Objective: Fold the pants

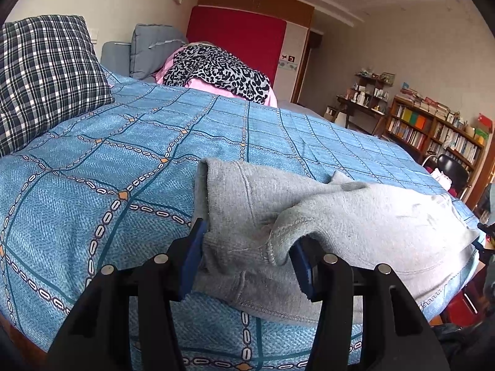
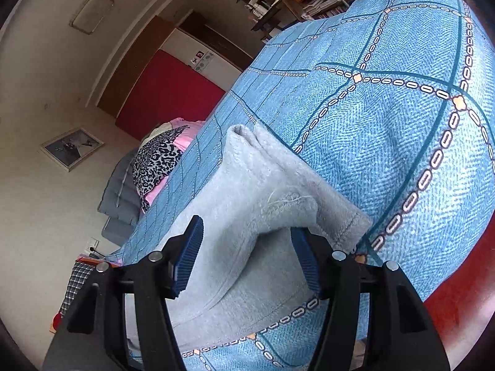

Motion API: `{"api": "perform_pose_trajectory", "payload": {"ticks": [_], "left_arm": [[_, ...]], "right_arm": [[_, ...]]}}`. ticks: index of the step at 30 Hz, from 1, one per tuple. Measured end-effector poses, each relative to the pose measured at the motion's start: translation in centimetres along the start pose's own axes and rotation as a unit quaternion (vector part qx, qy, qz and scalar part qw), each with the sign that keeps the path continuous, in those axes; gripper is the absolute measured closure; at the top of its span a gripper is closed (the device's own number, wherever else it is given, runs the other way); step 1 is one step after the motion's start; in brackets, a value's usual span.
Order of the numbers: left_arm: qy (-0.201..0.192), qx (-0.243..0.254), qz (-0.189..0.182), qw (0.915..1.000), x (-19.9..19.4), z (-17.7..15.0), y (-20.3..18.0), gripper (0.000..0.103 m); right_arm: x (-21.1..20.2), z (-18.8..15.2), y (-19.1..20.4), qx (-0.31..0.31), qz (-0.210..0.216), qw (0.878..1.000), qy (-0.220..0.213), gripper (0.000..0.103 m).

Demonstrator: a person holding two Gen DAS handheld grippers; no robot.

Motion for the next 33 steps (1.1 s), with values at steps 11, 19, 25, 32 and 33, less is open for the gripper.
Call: {"api": "perform_pose_trajectory", "payload": {"ticks": [11, 19, 25, 32, 33], "left_arm": [[-0.006, 0.001, -0.009, 0.9999, -0.8, 0.1, -0.1, 0.057], [0.026, 0.03, -0.005, 0.9992, -1.2, -2.0, 0.4, 0.046], [0.037, 0.038, 0.022, 0.9984, -1.5, -2.3, 1.1, 0.027], [0.038, 0.023, 0.014, 0.9989, -2.6, -1.7, 1.7, 0.022], [0.038, 0.023, 0.013, 0.999, -2.9, -1.6, 1.8, 0.021]], "right_arm": [[-2.9, 0.9, 3.2, -0.125, -0.06, 0.988, -0.073, 0.088], [-2.5, -1.5, -0.6, -0.135, -0.138, 0.981, -0.038, 0.088], [-1.1, -2.9, -0.1, -0.191, -0.18, 0.964, -0.05, 0.088], [-1.2, -2.7, -0.1, -0.199, -0.2, 0.957, -0.069, 0.072], [-1.2, -2.8, -0.2, -0.199, -0.203, 0.956, -0.07, 0.07]]}}
Point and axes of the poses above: each gripper's, at about its wrist camera, not at the fingertips, and x roughly the way its jaws point, y to its left, z to its top, the point moved 1 cm from there along x, roughly the way its jaws point, and after that the axes turned 10 degrees about -y, right-handed, at the moved point
